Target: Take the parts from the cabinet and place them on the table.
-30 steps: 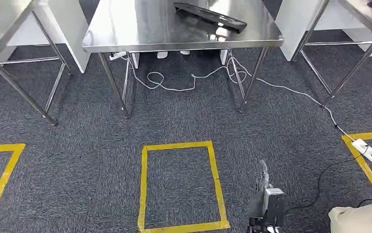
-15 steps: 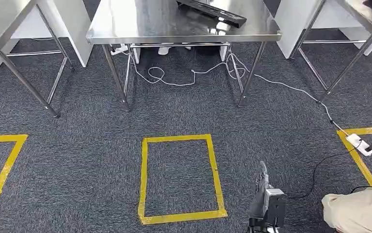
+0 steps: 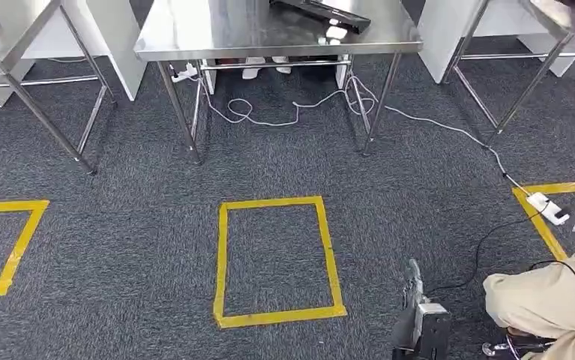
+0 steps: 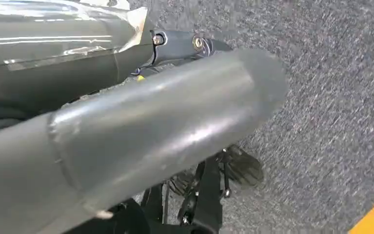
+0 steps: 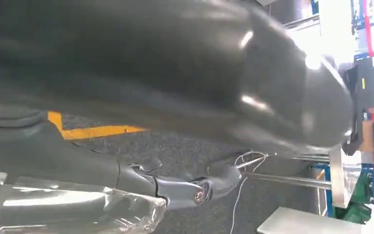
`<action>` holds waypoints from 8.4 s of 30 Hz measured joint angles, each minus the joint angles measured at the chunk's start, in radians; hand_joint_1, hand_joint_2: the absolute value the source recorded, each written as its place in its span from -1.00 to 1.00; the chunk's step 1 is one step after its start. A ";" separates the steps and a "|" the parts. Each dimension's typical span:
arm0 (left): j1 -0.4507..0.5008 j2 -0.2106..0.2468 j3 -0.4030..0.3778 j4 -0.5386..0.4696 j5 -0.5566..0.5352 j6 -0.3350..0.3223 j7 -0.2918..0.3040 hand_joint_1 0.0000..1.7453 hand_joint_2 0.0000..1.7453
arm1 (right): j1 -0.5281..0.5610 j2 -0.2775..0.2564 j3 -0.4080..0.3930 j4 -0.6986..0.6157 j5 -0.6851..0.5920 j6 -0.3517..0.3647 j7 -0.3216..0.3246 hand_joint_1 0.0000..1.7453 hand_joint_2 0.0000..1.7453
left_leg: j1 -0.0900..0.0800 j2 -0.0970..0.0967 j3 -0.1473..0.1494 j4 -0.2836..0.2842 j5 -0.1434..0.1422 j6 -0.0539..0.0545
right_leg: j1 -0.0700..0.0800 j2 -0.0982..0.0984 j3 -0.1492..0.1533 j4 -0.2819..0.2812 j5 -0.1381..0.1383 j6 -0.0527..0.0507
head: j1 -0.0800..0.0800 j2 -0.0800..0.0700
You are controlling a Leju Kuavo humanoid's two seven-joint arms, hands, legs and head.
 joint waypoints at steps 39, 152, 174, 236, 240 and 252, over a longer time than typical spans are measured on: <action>-0.002 0.029 -0.082 -0.003 -0.120 -0.080 0.046 -1.00 -1.00 | 0.042 0.079 -0.206 -0.186 -0.051 0.058 0.093 -1.00 -1.00 | -0.011 0.045 0.080 -0.026 -0.057 0.053 | -0.003 -0.003 -0.205 0.273 -0.029 0.050 | 0.011 0.000; 0.016 0.012 -0.259 0.015 -0.484 -0.032 0.166 -1.00 -1.00 | -0.231 -0.021 -0.570 1.140 0.471 -0.466 0.727 -1.00 -1.00 | -0.004 -0.072 0.117 0.021 -0.136 0.015 | 0.017 0.120 -0.141 0.053 0.100 0.003 | 0.014 0.000; 0.018 0.006 -0.277 0.015 -0.502 -0.036 0.168 -1.00 -1.00 | -0.232 -0.019 -0.571 1.140 0.478 -0.472 0.732 -1.00 -1.00 | 0.000 -0.005 0.004 0.286 -0.287 -0.006 | 0.012 0.018 -0.122 0.049 0.079 -0.024 | 0.007 0.000; 0.018 0.000 -0.301 0.016 -0.567 -0.030 0.181 -1.00 -1.00 | -0.221 -0.010 -0.613 1.144 0.478 -0.511 0.714 -1.00 -1.00 | 0.004 -0.006 -0.023 0.328 -0.288 -0.006 | 0.018 0.037 -0.119 0.061 0.062 -0.023 | -0.001 0.000; 0.017 0.000 -0.301 0.016 -0.567 -0.029 0.180 -1.00 -1.00 | -0.221 -0.010 -0.613 1.144 0.478 -0.511 0.712 -1.00 -1.00 | -0.005 -0.052 0.073 0.087 -0.125 0.026 | 0.024 0.092 -0.110 0.061 0.062 -0.022 | -0.001 0.000; 0.018 0.004 -0.301 0.016 -0.568 -0.023 0.172 -1.00 -1.00 | -0.220 -0.005 -0.621 1.145 0.463 -0.511 0.690 -1.00 -1.00 | -0.016 0.042 0.106 -0.014 -0.098 0.054 | 0.018 0.013 -0.270 0.346 -0.045 0.001 | 0.007 0.000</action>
